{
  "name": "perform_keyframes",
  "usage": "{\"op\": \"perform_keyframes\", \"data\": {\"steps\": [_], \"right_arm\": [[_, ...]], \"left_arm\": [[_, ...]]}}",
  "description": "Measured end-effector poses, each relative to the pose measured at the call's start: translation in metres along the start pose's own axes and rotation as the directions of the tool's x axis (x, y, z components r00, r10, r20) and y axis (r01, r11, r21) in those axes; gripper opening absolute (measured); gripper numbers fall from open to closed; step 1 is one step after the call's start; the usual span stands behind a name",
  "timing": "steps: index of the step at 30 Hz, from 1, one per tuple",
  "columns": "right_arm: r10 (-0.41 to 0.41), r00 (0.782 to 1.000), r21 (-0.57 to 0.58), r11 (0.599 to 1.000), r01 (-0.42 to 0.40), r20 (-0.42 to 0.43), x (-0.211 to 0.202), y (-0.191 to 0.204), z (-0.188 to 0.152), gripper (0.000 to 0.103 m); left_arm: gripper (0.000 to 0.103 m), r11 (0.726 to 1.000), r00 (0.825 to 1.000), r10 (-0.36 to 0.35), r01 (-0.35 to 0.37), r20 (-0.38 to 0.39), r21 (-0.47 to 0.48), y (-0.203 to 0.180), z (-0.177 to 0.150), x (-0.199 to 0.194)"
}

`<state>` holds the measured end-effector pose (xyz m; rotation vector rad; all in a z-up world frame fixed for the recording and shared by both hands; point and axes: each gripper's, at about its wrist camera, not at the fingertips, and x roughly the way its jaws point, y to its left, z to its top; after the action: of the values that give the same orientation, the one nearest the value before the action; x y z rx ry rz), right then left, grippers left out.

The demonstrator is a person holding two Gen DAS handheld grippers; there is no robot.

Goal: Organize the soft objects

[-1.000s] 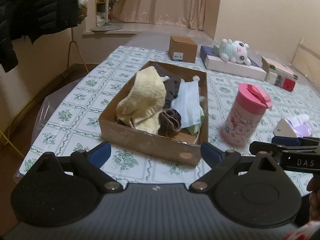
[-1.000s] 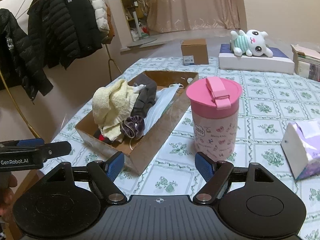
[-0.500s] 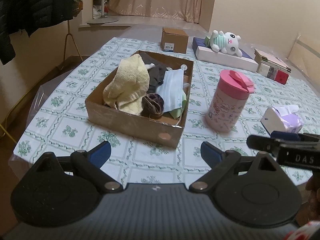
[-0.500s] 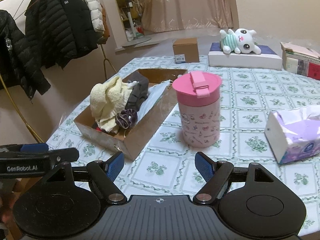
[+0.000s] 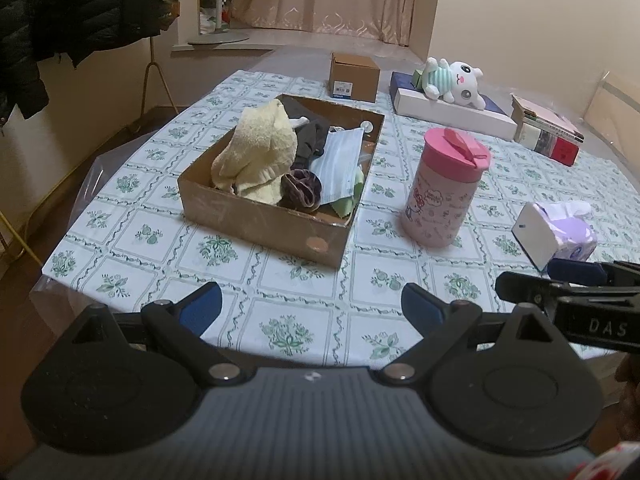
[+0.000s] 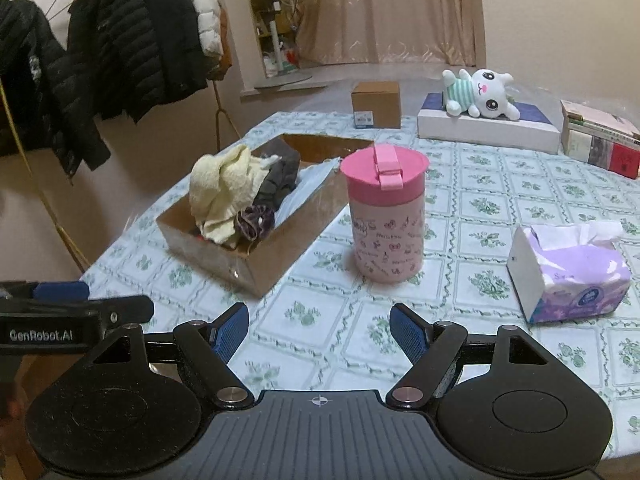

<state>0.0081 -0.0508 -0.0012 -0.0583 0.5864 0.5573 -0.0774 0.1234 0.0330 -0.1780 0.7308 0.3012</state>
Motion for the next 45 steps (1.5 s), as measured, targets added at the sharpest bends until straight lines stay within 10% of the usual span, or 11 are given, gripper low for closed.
{"op": "perform_keyframes", "data": {"steps": [45], "right_arm": [[-0.038,0.999,0.015,0.999,0.038,-0.017,-0.017,-0.003,-0.008,0.077]], "left_arm": [[0.096,0.998,1.0,-0.023,0.023,-0.007,0.065,-0.014,-0.013,-0.006]]}}
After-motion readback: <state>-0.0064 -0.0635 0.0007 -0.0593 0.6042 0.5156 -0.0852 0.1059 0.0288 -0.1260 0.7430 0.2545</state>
